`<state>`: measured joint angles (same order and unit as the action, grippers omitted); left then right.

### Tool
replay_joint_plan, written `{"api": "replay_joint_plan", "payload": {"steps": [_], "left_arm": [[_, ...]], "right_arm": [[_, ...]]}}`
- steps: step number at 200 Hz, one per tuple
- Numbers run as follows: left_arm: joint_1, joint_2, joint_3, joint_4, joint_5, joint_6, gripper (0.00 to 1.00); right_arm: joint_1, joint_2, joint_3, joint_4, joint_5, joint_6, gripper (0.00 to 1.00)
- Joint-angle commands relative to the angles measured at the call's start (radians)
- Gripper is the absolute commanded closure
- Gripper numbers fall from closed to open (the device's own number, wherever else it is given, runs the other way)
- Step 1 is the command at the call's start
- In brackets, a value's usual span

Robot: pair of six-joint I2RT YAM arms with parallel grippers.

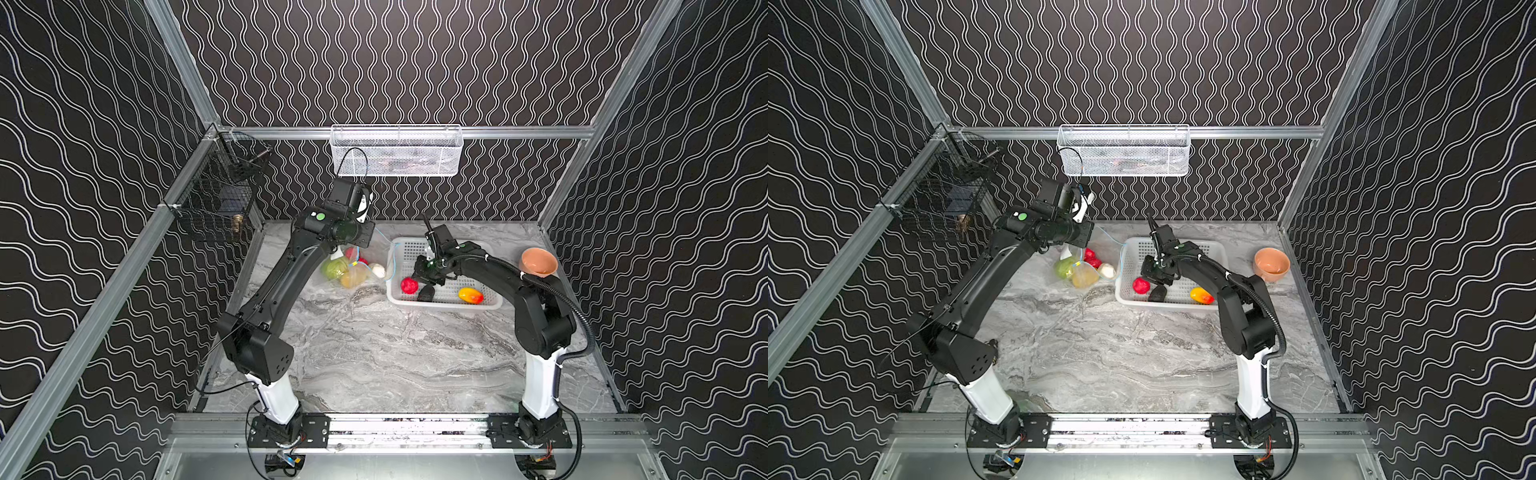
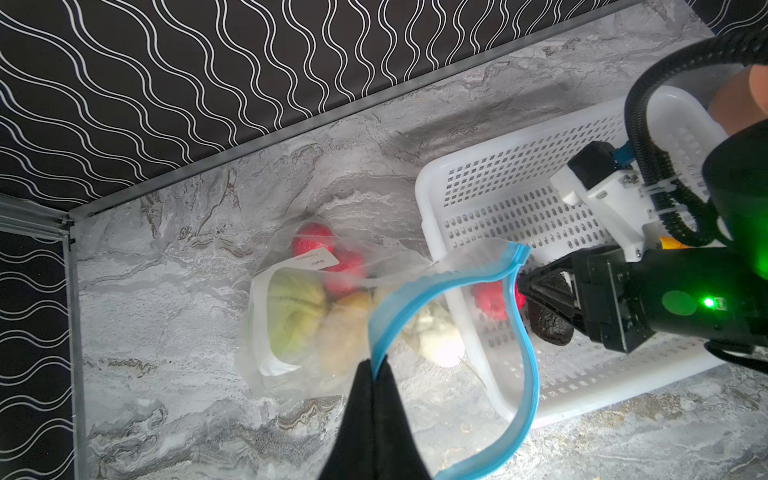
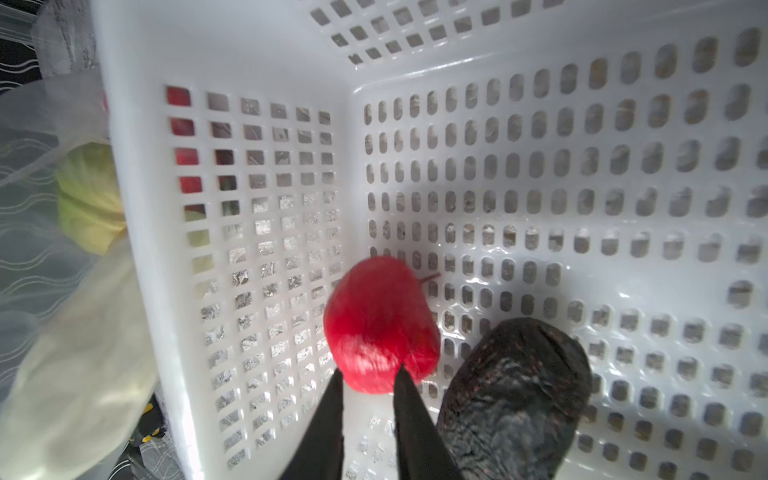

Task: Place the food in the zip-top bag and seal the zipper
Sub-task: 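Lower the right gripper into the basket around the red beet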

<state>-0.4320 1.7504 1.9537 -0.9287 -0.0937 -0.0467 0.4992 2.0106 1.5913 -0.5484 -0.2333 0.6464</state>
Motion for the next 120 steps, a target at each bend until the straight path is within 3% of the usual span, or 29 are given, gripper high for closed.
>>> {"api": "replay_joint_plan", "payload": {"steps": [1, 38, 59, 120], "left_arm": [[0.0, -0.007, 0.001, 0.027, -0.005, 0.01, 1.0], [0.0, -0.006, 0.003, 0.027, -0.012, 0.014, 1.0], [0.001, 0.001, 0.008, 0.026, -0.008, 0.012, 1.0], [0.0, 0.014, 0.012, 0.024, -0.005, 0.011, 1.0]], "right_arm": [[0.0, 0.008, 0.041, -0.016, -0.022, -0.004, 0.66], [0.001, 0.011, 0.051, -0.09, 0.027, -0.032, 0.41], [0.001, 0.015, 0.051, -0.095, 0.038, -0.036, 0.32], [0.001, 0.143, 0.174, -0.139, 0.034, -0.032, 0.29]]}}
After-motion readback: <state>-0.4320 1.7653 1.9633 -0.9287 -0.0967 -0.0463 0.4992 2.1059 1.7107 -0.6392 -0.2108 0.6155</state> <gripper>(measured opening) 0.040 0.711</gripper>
